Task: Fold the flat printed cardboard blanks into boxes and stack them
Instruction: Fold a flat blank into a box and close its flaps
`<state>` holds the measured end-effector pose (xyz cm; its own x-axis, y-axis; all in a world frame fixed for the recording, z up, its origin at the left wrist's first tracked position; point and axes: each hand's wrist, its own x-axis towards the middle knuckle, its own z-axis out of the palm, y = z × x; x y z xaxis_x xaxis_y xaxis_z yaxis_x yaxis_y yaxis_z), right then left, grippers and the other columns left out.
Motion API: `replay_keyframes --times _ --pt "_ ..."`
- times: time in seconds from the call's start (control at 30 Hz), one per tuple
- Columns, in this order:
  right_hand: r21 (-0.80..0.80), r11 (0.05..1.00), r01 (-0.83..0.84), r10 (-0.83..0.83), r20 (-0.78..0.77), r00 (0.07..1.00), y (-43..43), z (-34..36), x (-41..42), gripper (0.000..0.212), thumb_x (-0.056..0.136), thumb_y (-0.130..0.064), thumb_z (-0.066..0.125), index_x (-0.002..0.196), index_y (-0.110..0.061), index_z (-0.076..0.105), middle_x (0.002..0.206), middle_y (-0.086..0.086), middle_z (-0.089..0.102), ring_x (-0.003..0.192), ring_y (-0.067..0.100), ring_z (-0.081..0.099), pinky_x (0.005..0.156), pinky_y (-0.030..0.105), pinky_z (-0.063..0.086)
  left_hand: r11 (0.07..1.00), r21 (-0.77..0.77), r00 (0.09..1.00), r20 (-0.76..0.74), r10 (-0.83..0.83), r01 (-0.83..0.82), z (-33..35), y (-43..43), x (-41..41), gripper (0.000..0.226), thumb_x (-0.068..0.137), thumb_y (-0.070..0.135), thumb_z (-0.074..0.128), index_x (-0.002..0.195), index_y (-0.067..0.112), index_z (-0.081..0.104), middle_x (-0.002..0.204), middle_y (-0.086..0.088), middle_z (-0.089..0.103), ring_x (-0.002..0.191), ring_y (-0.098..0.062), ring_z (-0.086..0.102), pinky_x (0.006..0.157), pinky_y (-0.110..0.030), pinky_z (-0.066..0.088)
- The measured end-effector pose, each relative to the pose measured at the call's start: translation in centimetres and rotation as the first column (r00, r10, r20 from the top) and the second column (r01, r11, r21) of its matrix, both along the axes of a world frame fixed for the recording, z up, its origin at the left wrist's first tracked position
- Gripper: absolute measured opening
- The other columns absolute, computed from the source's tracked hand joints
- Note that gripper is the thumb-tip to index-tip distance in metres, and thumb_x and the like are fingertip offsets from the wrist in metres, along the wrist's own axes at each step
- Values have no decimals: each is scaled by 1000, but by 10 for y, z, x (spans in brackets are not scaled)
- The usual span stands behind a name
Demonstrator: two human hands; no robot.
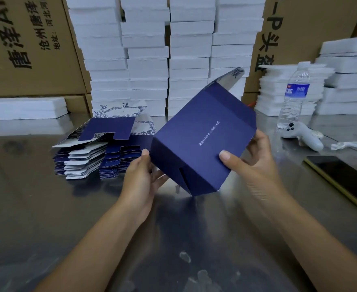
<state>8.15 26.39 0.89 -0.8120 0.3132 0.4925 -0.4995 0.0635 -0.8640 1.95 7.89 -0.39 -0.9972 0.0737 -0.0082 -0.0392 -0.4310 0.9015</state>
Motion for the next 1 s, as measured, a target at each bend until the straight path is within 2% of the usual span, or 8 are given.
replay_keyframes --times 0.2,0.33,0.43,0.53,0.63,0.8,0.9,1.0 --pt "252 948 195 -145 -205 968 -11 0 10 77 57 -40 79 118 -31 34 120 -28 48 115 -7 48 89 6 38 979 -163 991 -72 112 -122 1 4 2 30 100 33 43 119 14 55 118 -6 64 109 -22 61 89 -34 49" --pt "495 707 506 -243 -501 830 -14 -1 10 64 67 -36 74 116 -21 36 113 -9 41 101 10 46 92 17 36 938 -165 909 -344 236 -306 10 2 14 11 96 45 44 103 41 51 112 16 55 110 -7 55 92 -26 44" --pt "487 656 577 -294 -539 790 -18 -3 7 54 69 -22 77 111 -19 43 104 -14 38 92 6 43 86 14 37 953 -238 882 -468 55 -186 12 4 25 36 81 64 47 116 56 44 131 23 47 125 1 46 102 -25 38" --pt "491 581 649 -332 -585 740 -20 -5 6 46 67 -16 80 104 -5 56 99 1 47 89 13 46 81 17 40 941 -325 847 -524 -91 -100 12 7 33 61 66 78 54 123 70 33 141 27 38 125 11 41 100 -18 36" --pt "493 476 728 -255 -715 651 -19 -5 5 28 72 -18 78 89 -3 61 92 12 49 86 24 49 76 27 44 916 -379 791 -597 -136 -129 13 6 36 78 56 85 58 125 75 22 149 27 24 134 5 33 111 -39 31" --pt "511 368 777 -36 -827 561 -26 -12 4 28 76 -6 74 85 -12 49 94 6 42 96 25 54 99 43 40 880 -406 658 -737 -155 -247 14 4 38 105 52 79 68 135 67 6 155 6 20 141 -17 28 110 -53 31" --pt "497 325 805 -2 -851 526 -26 -14 3 33 71 -4 77 82 -11 46 92 7 48 97 24 55 98 42 41 847 -407 621 -774 -121 -342 12 3 39 96 56 77 68 135 64 15 150 -9 21 139 -31 29 106 -57 33" --pt "490 268 829 7 -862 507 -27 -15 4 27 78 -11 72 81 -11 46 75 10 61 90 23 56 99 40 40 807 -383 553 -829 -84 -450 8 4 38 75 64 64 70 128 57 32 139 -4 22 134 -36 31 104 -55 38"
